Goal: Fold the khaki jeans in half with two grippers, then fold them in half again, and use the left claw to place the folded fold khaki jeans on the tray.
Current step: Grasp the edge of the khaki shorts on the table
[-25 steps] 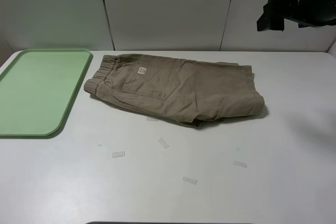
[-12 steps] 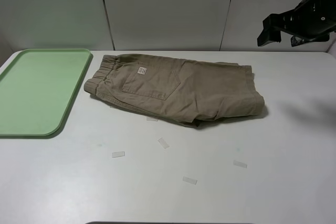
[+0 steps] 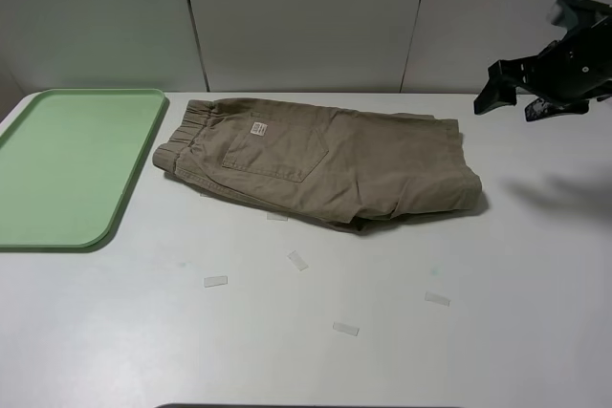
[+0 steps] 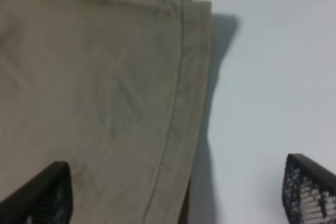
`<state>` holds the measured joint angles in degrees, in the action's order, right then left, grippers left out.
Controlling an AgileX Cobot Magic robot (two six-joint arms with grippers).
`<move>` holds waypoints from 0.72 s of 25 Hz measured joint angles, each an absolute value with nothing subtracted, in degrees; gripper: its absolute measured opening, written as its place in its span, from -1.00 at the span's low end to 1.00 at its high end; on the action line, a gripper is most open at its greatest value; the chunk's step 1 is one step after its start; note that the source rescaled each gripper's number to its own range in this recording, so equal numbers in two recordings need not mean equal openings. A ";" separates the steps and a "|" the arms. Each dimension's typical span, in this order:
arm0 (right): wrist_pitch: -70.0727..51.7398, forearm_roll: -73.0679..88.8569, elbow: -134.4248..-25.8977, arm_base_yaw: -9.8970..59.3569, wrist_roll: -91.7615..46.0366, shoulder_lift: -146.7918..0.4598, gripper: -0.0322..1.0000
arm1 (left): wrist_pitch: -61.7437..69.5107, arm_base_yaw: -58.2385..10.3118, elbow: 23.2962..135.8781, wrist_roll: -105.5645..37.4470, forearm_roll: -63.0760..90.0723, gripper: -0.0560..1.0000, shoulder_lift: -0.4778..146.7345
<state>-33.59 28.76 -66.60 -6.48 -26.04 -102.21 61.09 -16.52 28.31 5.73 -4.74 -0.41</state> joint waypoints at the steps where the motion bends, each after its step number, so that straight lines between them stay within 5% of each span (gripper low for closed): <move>1: -34.19 28.98 -67.28 -6.93 -26.11 -103.45 0.77 | 61.09 -16.52 28.31 5.73 -4.74 0.97 -0.41; 6: -35.58 29.25 -71.23 -7.72 -26.48 -109.12 0.97 | 61.09 -16.52 28.31 5.73 -4.74 0.97 -0.41; 18: -39.53 29.83 -81.62 -7.72 -28.24 -121.58 1.00 | 61.09 -16.52 28.31 5.68 -4.74 0.97 -0.41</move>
<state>-39.53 29.83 -81.62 -7.72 -28.24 -121.58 61.09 -16.52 28.31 5.68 -4.74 -0.41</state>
